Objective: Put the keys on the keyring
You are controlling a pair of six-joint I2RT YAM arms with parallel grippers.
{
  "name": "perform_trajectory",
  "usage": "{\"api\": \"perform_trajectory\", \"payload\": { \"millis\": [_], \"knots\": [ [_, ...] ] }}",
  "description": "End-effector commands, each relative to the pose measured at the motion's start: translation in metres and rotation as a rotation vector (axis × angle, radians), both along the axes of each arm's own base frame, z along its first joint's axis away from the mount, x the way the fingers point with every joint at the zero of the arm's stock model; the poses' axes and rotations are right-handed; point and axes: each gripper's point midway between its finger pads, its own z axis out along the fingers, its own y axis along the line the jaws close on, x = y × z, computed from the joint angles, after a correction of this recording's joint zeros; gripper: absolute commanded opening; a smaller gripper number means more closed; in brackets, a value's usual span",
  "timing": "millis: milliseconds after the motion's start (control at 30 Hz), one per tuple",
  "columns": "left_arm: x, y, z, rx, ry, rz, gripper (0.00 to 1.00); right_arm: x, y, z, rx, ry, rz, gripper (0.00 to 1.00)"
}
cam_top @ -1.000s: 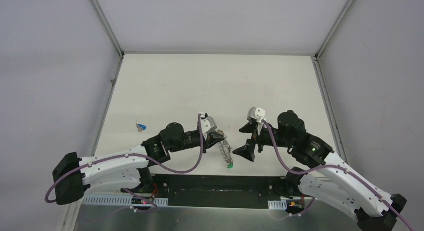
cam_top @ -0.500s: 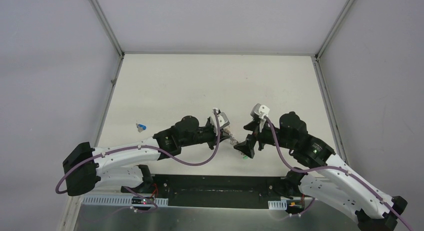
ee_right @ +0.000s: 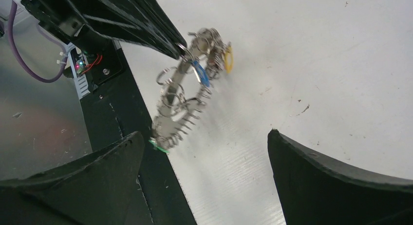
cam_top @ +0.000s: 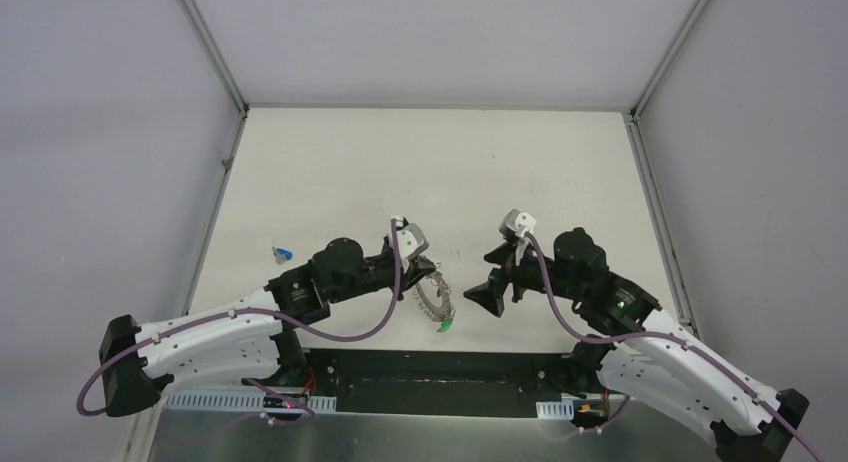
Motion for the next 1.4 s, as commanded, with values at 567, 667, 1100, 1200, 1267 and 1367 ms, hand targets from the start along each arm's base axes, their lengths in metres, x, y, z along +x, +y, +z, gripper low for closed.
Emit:
{"api": "perform_trajectory", "payload": {
  "millis": [567, 667, 1100, 1200, 1267, 1367],
  "knots": [
    [0.058, -0.066, -0.081, 0.196, 0.030, 0.103, 0.06, 0.015, -0.022, 0.017, 0.115, -0.023, -0.212, 1.00],
    [0.067, -0.065, -0.076, 0.187, 0.031, 0.158, 0.31, 0.019, -0.030, 0.015, 0.126, -0.015, -0.267, 1.00],
    [0.081, -0.001, -0.075, 0.128, 0.187, 0.484, 0.99, 0.038, -0.047, -0.025, -0.009, 0.150, -0.490, 1.00],
    [0.077, 0.020, -0.094, 0.153, 0.286, 0.551, 0.99, 0.051, -0.064, -0.044, -0.093, 0.204, -0.650, 1.00],
    [0.073, 0.032, -0.106, 0.165, 0.353, 0.582, 0.99, 0.055, -0.071, -0.051, -0.134, 0.241, -0.721, 1.00],
    [0.065, 0.046, -0.123, 0.156, 0.468, 0.607, 0.99, 0.055, -0.067, -0.058, -0.165, 0.275, -0.721, 1.00]
  ]
}}
